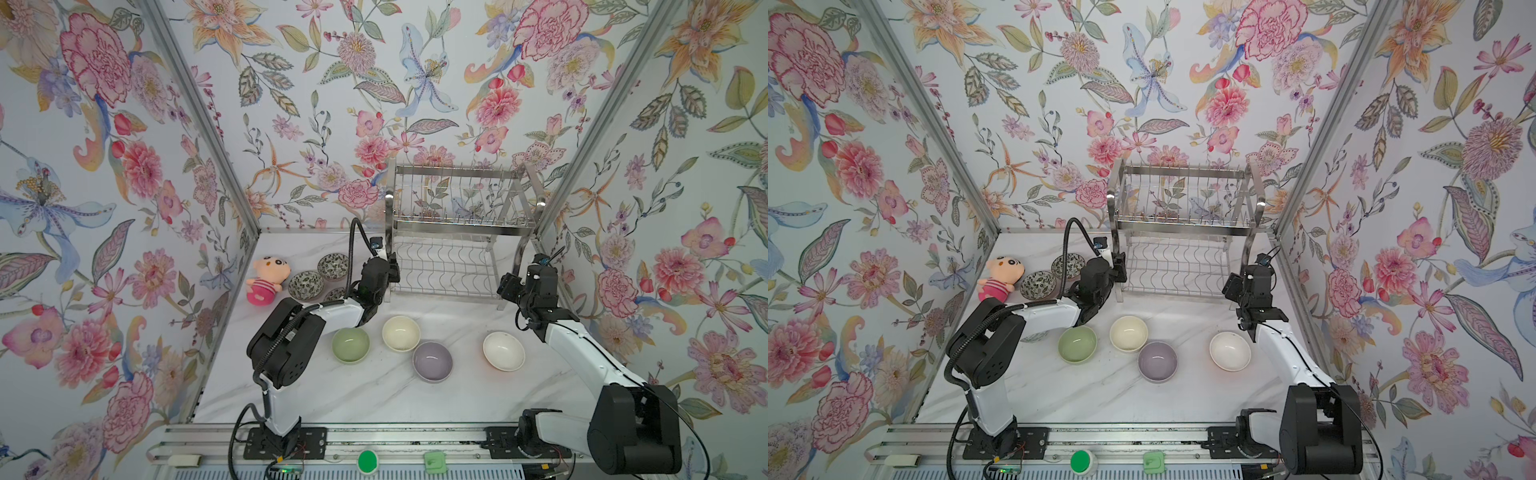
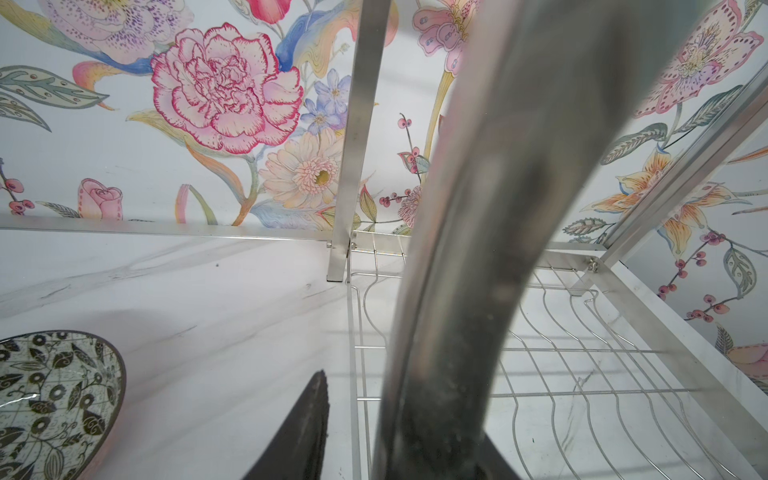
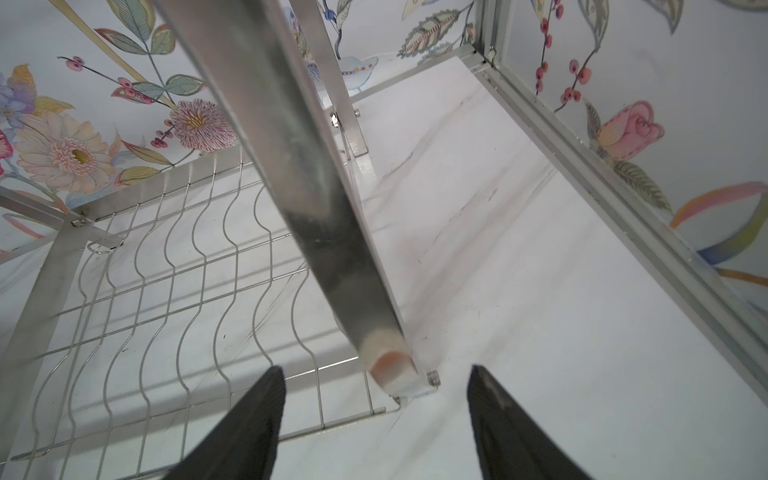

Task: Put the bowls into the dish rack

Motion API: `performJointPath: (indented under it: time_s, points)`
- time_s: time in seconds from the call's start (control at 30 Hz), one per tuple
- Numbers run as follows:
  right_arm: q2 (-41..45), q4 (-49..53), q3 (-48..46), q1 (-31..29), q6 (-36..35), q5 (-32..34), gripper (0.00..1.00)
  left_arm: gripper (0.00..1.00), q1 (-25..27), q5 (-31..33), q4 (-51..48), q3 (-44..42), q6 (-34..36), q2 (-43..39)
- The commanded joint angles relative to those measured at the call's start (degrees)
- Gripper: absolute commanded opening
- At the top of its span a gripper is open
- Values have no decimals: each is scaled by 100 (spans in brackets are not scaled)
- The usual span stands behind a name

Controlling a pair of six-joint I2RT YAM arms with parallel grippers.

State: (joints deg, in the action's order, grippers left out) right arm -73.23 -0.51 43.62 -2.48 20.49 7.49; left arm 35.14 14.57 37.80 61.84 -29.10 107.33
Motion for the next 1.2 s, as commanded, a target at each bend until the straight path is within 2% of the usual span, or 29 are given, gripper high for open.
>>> performJointPath:
  time_s: [0.0,0.6,0.97,1.17]
  points:
    - [-200,-248,165,-6,-46,-10,59,41,-311,86,-86,-155,-113,-194]
    - [-1239,-714,869,-450,-376,68,23,42,-679,9,-58,-550,-186,-534]
    - [-1523,-813,1056,-687,-818,-65,18,42,-805,-41,78,-797,-159,-646]
    - [-1444,-828,943,-710,-869,12,17,38,-866,-462,155,-578,56,-393]
